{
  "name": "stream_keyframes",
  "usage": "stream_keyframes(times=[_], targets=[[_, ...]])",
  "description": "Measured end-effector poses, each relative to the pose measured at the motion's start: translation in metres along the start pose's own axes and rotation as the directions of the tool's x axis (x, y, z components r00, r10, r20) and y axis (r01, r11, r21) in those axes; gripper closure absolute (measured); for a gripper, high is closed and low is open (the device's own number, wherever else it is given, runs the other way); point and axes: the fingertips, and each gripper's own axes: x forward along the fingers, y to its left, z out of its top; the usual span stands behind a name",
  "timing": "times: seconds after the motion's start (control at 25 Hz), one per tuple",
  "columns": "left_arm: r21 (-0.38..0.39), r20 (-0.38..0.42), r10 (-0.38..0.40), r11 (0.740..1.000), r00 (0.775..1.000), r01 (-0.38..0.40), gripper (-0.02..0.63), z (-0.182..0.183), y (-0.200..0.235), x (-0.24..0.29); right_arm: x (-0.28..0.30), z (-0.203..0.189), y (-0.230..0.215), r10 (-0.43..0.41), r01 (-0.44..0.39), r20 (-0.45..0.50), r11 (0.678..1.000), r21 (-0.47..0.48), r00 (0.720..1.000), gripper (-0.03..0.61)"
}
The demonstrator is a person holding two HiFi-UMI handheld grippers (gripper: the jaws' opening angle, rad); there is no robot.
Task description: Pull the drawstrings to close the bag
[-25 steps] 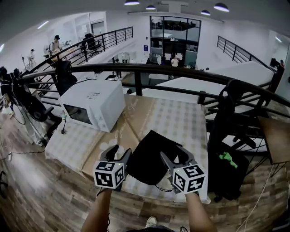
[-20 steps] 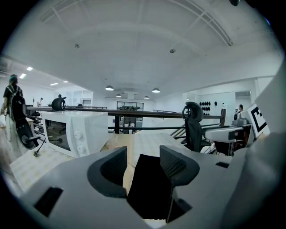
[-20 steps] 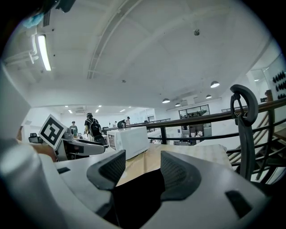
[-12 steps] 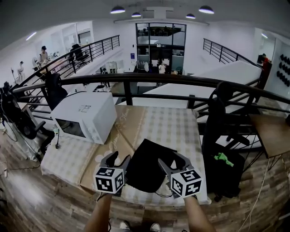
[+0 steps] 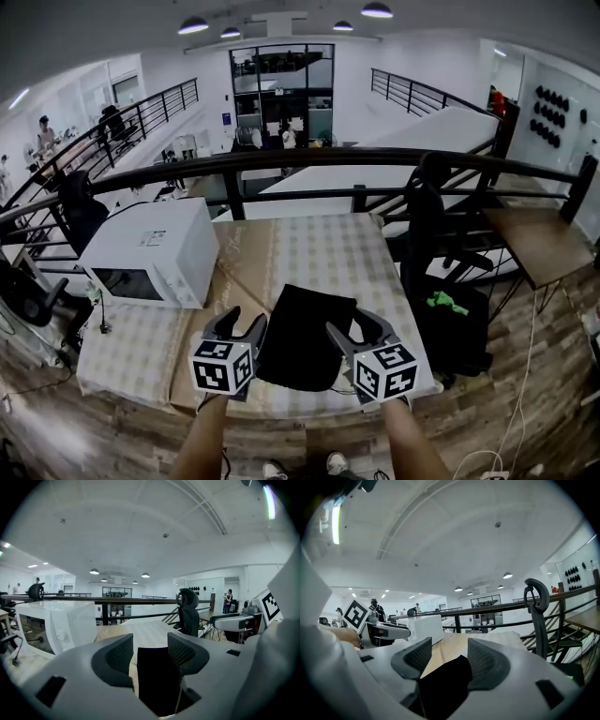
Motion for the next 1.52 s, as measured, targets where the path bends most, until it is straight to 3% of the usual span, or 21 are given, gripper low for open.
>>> stream_keyframes(times=[0.32,0.68,1.16,1.52], targets=[[0.036,-0.008,-0.109,0.993,0.994,0.109,0.383,-0.008,0.002,-0.003,-0.017,-0.011,0.011,-0.101,0.101,0.001,0.994,0.027,0.995,0.347],[0.05,-0.008,-0.173,0.984,0.985,0.173,0.383,-0.014,0.006,-0.013,-0.035,-0.014,0.024,-0.175,0.175,0.005,0.984,0.028,0.984,0.347],[0.083,-0.063,-0.211,0.973,0.976,0.215,0.383,-0.042,0.013,-0.017,-0.039,-0.049,0.034,-0.167,0.169,-0.074,0.985,0.024,0.983,0.347],[0.131,-0.184,-0.239,0.955,0.953,0.265,0.383,-0.092,0.015,-0.011,-0.043,-0.1,0.029,-0.137,0.143,-0.198,0.99,0.017,0.971,0.347]])
